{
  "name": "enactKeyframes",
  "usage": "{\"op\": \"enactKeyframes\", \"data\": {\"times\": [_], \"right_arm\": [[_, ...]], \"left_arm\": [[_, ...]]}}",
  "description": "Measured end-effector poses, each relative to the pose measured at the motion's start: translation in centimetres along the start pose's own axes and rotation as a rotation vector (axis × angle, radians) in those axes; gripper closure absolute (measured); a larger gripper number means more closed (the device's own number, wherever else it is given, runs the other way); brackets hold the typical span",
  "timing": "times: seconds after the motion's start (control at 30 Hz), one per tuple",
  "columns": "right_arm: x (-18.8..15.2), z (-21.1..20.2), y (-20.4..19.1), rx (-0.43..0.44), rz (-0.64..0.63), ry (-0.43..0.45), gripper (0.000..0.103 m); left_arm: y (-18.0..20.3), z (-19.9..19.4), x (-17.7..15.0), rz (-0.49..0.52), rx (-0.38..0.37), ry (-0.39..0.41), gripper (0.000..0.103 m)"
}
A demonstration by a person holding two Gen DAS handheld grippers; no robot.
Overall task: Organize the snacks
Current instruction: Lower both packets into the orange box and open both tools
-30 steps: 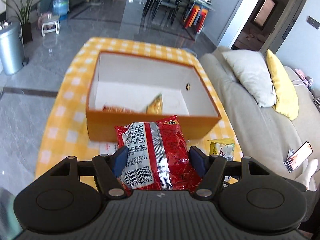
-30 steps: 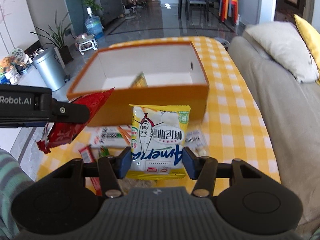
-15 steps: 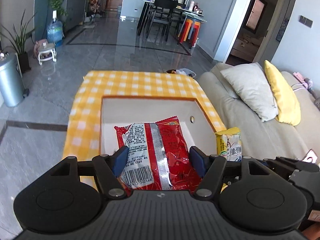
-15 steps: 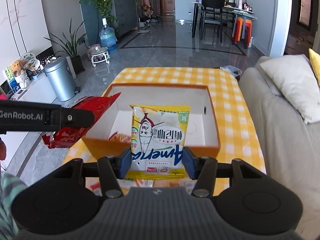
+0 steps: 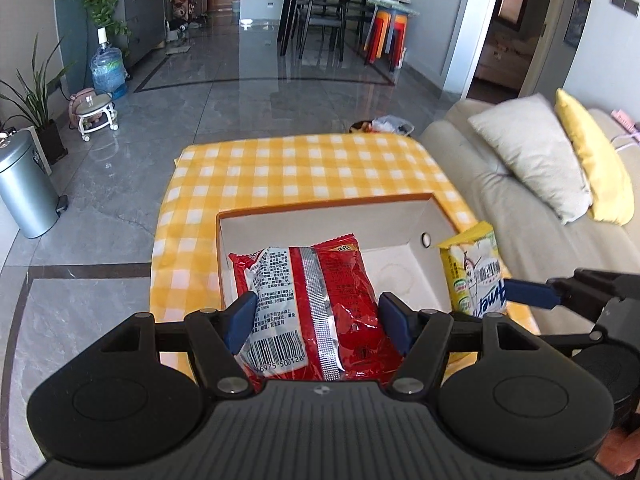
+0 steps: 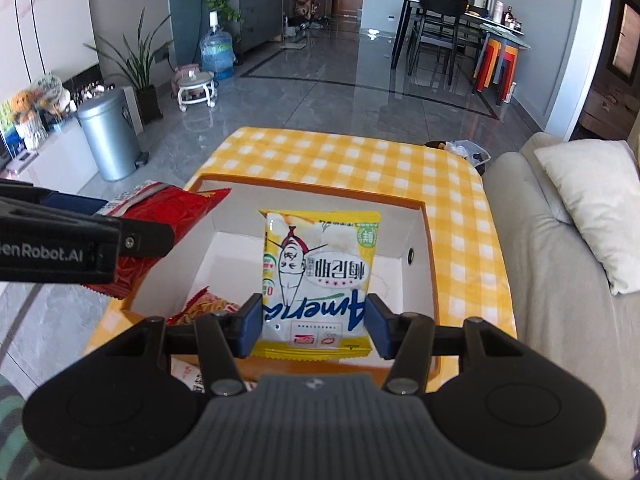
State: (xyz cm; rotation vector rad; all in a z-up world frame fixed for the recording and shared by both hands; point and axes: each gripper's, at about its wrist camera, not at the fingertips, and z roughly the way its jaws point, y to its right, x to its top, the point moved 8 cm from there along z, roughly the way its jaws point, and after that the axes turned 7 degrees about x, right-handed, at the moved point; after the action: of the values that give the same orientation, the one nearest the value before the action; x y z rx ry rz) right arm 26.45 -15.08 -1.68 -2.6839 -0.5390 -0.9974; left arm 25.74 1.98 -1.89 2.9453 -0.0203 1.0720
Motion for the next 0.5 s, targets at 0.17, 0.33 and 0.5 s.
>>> {"op": "enactKeyframes", "data": {"times": [0.17,0.33,0.5], "right_arm": [[0.3,2.8,0.4,0.031,0.008,-0.054,0.051],[0.5,5.8,1.7,0.082,0.037,-0.127,0.051],[0.0,9.2,2.9,0.114,0.085,-0.220,0.051]], "left_arm": [[-0.1,2.6,-0.3,0.017,-0.002,-0.051,0.027],[-0.1,5.4,-0.6,0.043,0.002,-0.107,0.027],[0.7,8.1,-1.1,0.095,0.020,-0.156,0.027]]}}
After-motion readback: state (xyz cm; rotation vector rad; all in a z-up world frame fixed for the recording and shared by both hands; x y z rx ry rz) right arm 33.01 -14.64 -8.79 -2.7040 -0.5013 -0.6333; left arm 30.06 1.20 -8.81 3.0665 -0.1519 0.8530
